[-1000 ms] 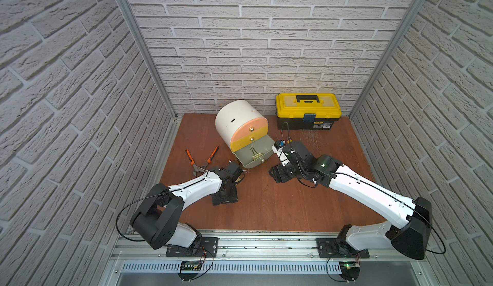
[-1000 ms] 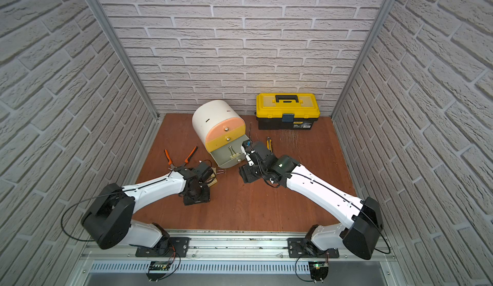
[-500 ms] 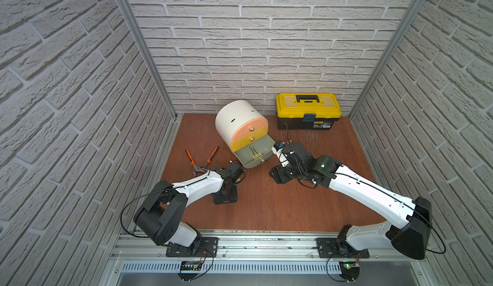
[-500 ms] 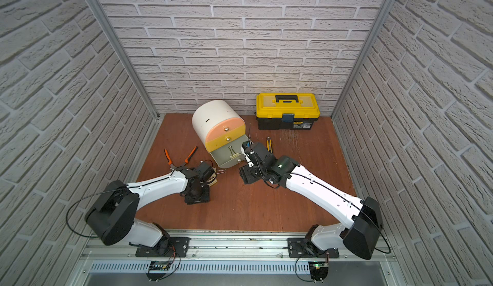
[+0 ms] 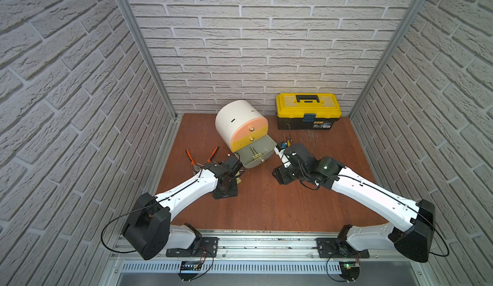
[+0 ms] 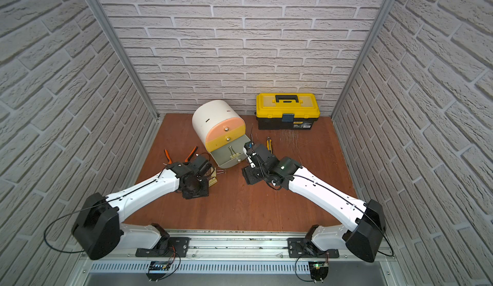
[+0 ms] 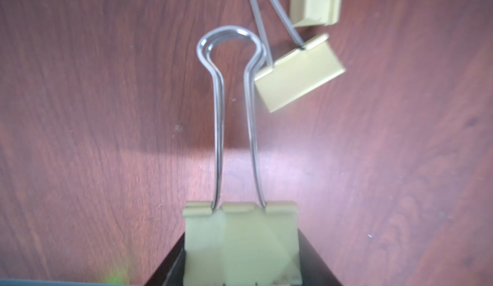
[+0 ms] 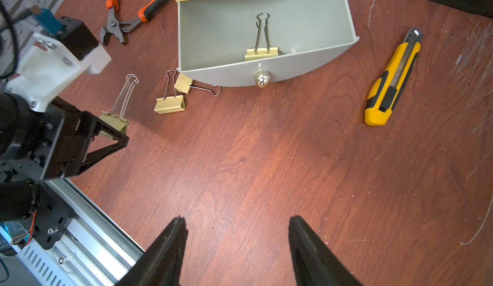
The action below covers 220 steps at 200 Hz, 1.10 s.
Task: Put the binder clips in the drawer according to color
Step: Pick up the binder clip at the center of the board, then place the binder clip in the drawer.
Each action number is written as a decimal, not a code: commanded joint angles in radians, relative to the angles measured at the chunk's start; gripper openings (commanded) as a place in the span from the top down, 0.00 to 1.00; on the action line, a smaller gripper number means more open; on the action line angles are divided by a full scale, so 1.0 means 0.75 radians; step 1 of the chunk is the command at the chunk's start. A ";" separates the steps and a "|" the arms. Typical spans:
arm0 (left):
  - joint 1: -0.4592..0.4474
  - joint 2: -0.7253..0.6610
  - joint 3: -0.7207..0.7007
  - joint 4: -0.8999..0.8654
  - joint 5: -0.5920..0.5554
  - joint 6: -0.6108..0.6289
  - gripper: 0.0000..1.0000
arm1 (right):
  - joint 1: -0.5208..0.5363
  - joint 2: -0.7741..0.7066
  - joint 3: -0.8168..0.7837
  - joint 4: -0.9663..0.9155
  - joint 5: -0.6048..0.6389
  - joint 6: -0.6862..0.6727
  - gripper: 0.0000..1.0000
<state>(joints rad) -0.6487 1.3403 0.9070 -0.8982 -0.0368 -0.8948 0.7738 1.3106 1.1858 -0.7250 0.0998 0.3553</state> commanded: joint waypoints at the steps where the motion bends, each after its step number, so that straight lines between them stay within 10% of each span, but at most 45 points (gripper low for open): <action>1: -0.014 -0.019 0.093 -0.108 -0.006 -0.011 0.59 | -0.013 -0.047 -0.024 0.019 0.038 -0.010 0.35; 220: 0.107 0.616 0.971 -0.311 0.197 0.562 0.58 | -0.148 -0.116 -0.062 0.018 0.030 -0.010 0.37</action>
<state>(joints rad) -0.5705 1.7645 1.5929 -1.0786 0.1215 -0.5579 0.6716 1.2182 1.1339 -0.7242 0.1184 0.3523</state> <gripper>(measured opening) 0.544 0.634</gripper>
